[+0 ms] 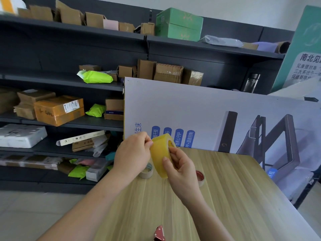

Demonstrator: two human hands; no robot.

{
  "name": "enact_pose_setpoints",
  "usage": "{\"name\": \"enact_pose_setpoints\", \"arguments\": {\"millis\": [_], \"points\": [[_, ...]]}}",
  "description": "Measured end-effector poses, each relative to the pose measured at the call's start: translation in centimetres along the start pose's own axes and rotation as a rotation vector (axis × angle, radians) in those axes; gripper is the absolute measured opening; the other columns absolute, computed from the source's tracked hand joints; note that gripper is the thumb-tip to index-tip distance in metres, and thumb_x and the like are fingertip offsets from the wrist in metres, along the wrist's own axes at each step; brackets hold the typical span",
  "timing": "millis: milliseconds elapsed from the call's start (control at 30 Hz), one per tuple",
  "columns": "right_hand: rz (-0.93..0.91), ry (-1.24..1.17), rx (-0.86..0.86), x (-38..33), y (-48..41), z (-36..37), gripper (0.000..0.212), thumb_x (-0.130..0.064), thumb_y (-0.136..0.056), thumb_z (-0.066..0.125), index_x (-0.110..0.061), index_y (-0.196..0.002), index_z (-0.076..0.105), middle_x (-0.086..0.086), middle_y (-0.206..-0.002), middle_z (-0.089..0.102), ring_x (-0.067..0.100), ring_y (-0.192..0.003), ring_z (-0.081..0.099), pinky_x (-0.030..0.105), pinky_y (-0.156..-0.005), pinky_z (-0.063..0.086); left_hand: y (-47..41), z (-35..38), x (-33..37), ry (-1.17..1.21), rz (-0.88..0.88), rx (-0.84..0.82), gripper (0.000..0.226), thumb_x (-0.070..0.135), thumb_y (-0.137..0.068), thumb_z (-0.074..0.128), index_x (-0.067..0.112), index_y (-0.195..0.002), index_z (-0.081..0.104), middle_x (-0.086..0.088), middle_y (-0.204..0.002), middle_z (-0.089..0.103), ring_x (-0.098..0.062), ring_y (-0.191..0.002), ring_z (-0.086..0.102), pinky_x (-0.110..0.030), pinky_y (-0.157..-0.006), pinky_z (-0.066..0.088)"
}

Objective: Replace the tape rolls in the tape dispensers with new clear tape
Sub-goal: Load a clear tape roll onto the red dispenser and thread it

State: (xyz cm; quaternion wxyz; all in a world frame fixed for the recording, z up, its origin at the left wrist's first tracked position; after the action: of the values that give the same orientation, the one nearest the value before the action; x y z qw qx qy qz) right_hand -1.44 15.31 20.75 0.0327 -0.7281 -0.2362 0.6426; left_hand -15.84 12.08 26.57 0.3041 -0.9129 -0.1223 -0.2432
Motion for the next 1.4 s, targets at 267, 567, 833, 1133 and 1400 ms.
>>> {"name": "enact_pose_setpoints", "arguments": {"millis": [267,567,833,1133,1400], "points": [[0.028,0.013,-0.011,-0.3,-0.4,0.2,0.035,-0.014,-0.094,0.059,-0.008,-0.128,0.058,0.002,-0.111,0.069,0.013,-0.104,0.065,0.034,-0.090,0.056,0.4,0.4,-0.3,0.185,0.043,-0.029,0.015,0.021,-0.098,0.046,0.020,-0.082,0.048,0.009,-0.075,0.052,-0.010,-0.071,0.048,-0.022,-0.057,0.032],[0.095,-0.048,-0.050,0.3,-0.7,0.2,0.018,-0.014,-0.095,0.058,-0.032,-0.098,0.060,-0.009,-0.094,0.071,-0.005,-0.082,0.066,0.015,-0.072,0.054,1.1,2.3,-2.2,0.817,-0.278,-0.211,0.019,0.015,-0.099,0.045,0.010,-0.084,0.055,-0.006,-0.080,0.064,-0.017,-0.069,0.054,-0.029,-0.057,0.047],[0.105,-0.061,-0.065,0.5,-0.6,0.7,0.022,-0.016,-0.096,0.058,-0.016,-0.117,0.062,-0.005,-0.102,0.073,0.005,-0.093,0.069,0.026,-0.081,0.058,1.4,0.4,-1.1,0.630,-0.087,-0.075,0.040,0.009,-0.079,0.074,0.026,-0.108,0.051,0.000,-0.070,0.066,-0.003,-0.065,0.060,-0.015,-0.068,0.048],[0.097,0.013,-0.052,-0.1,-0.8,0.1,0.022,-0.028,-0.101,0.047,-0.034,-0.091,0.065,0.001,-0.095,0.072,0.022,-0.094,0.066,0.039,-0.085,0.054,1.3,-1.6,0.3,0.653,0.036,0.023,0.026,0.015,-0.084,0.070,0.029,-0.101,0.058,0.005,-0.070,0.069,-0.007,-0.069,0.064,-0.016,-0.065,0.051],[0.183,0.018,-0.067,1.8,-0.3,-0.5,0.015,-0.035,-0.101,0.043,-0.026,-0.098,0.055,0.007,-0.101,0.063,0.026,-0.093,0.061,0.042,-0.085,0.053,2.4,0.7,0.0,0.537,0.325,-0.272,0.051,-0.012,-0.089,0.041,0.028,-0.106,0.068,0.003,-0.093,0.065,-0.013,-0.088,0.061,-0.016,-0.072,0.048]]}}
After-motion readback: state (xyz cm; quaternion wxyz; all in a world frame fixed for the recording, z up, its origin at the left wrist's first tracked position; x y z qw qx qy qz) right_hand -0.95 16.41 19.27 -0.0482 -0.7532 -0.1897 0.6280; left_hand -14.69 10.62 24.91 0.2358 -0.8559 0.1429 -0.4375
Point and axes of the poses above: each hand's wrist, its own y-axis away from the middle knuckle, its own z-axis out of the palm, x = y × z, the point moved 9 cm from there along -y, towards the middle knuckle
